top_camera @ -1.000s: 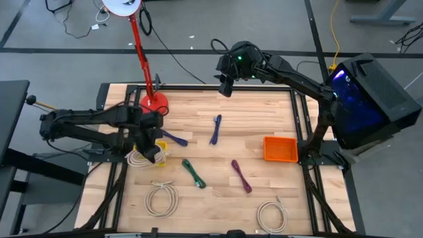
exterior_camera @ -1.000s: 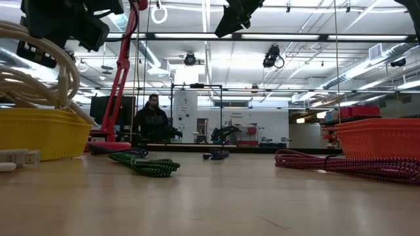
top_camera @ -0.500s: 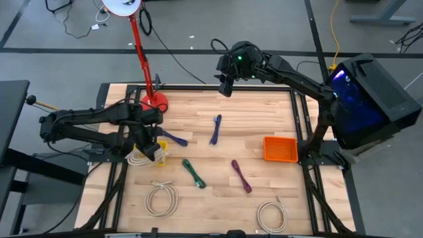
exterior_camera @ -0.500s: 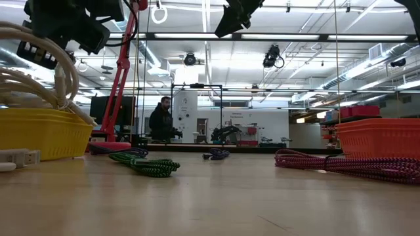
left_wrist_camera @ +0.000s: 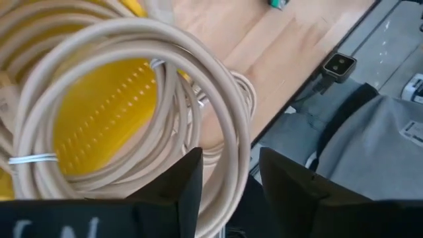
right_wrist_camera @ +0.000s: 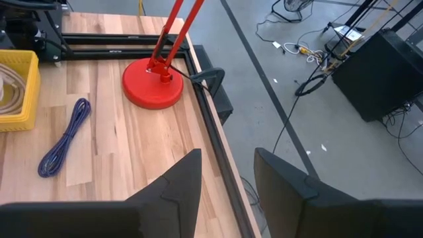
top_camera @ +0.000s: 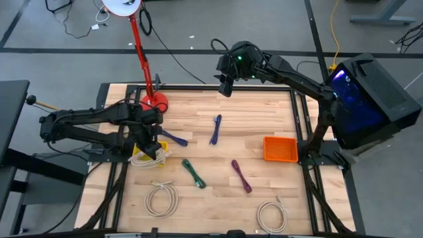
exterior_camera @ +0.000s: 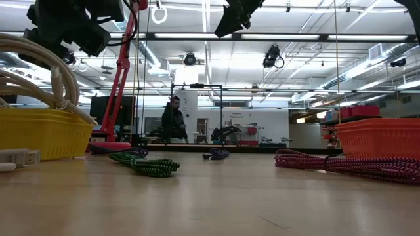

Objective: Pick & Place USB Port
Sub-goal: Put the light brown HDMI cable into the yellow bin

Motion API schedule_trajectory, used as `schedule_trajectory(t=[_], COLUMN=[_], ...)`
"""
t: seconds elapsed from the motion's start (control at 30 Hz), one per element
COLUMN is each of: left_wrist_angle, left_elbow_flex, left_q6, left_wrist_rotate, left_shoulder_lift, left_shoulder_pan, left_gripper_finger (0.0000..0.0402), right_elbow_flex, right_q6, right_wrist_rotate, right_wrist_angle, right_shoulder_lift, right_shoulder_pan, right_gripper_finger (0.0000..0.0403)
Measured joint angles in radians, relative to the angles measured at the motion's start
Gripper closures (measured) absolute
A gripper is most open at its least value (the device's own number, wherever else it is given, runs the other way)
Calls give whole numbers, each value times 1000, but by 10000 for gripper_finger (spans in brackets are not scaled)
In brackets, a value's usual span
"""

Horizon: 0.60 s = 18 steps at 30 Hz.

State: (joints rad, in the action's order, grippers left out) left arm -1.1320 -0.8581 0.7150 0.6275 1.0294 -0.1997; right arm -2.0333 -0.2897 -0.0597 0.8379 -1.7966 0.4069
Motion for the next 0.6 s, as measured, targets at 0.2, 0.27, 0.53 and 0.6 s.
schedule_trajectory(t=[0.2, 0.27, 0.53, 0.6], left_wrist_angle=[0, 2, -3, -24], left_elbow_flex=[0, 0, 0, 0], left_q6=[-2, -3, -4, -4], left_wrist_rotate=[0, 1, -22, -38], left_shoulder_lift=[0, 0, 0, 0], left_shoulder_pan=[0, 0, 0, 0], left_gripper_finger=[265, 266, 267, 267], right_elbow_flex=[0, 0, 0, 0], right_q6=[0, 0, 0, 0], right_wrist_rotate=[0, 0, 0, 0], right_wrist_angle=[0, 0, 0, 0], right_shoulder_lift=[0, 0, 0, 0], right_shoulder_pan=[0, 0, 0, 0], right_gripper_finger=[262, 262, 262, 262])
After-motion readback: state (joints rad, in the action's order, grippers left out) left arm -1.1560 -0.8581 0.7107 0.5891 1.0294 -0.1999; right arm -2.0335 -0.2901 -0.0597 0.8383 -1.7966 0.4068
